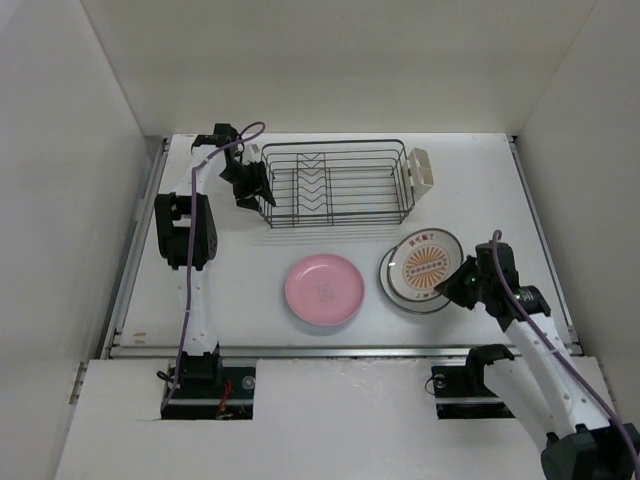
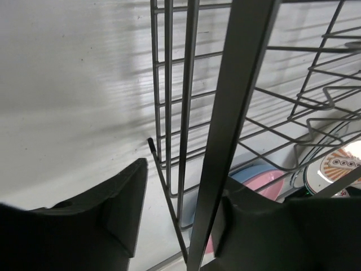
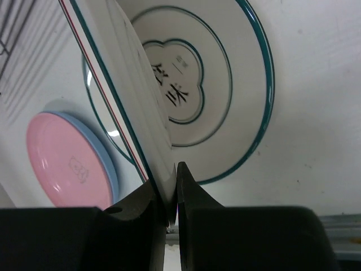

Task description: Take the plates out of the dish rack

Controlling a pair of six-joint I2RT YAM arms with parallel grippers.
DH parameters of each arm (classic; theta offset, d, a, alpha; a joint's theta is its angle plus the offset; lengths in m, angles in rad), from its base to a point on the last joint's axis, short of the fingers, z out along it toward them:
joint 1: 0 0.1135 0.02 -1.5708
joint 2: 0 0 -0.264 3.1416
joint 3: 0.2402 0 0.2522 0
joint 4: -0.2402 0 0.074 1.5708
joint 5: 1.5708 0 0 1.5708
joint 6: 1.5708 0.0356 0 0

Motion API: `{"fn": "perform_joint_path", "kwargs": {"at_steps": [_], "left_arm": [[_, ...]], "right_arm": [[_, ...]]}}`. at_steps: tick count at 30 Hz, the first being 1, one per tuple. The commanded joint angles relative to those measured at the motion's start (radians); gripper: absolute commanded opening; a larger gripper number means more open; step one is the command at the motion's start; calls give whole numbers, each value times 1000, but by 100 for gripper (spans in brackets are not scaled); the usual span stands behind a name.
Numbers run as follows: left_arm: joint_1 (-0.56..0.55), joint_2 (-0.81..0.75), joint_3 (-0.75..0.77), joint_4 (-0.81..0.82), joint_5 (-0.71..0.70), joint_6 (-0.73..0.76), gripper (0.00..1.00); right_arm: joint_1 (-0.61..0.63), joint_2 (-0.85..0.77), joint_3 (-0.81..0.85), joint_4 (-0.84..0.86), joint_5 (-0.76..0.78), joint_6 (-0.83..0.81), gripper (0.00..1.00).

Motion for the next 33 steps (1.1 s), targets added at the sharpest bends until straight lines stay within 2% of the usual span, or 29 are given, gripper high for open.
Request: {"fn": "perform_joint_path", "kwargs": {"at_steps": [1,3,6,7,8,9,10,12,17,21,28,29,31,33], "left_arm": [[-12,-68,36,-56,-29,45,45],[-12,-103,36,-65,-39,58,48],[-12,-135,48,-85,-53,76,51],[-12,-146,48,-85,-62,76,51],[-12,-158,38,-85,-62,87,51],[-12,-184,38,-85,-62,103,53],[-12,-197,38,-99,-82,113,54],[-12,-232,38,-110,-111,128,54],[-1,-310,38,-119,-182,160,55],[22,-388,27,-119,-213,170,62],[88,-517,-40,-101,-248,179,77],[98,-546,-60,-101,-248,179,78],[140,-577,-80,-92,-276,179,81],[180,-638,-117,-76,-297,150,81]], "right_arm": [[-4,-35,-2,57,-8,112,0],[-13,-13,-2,57,-19,103,2],[-13,47,-2,57,-28,75,19],[-13,61,-2,57,-28,66,30],[-13,81,-2,57,-40,66,62],[-13,90,-2,42,-55,49,75],[-13,90,-2,13,-55,38,86],[-13,90,20,-24,-30,38,100],[-13,15,116,-104,39,17,100],[-13,-29,260,-158,104,17,100],[-13,-6,660,-330,415,-5,100],[-13,21,755,-353,494,-5,100],[-13,32,846,-397,582,-15,100],[-13,23,952,-455,734,-15,100]]}}
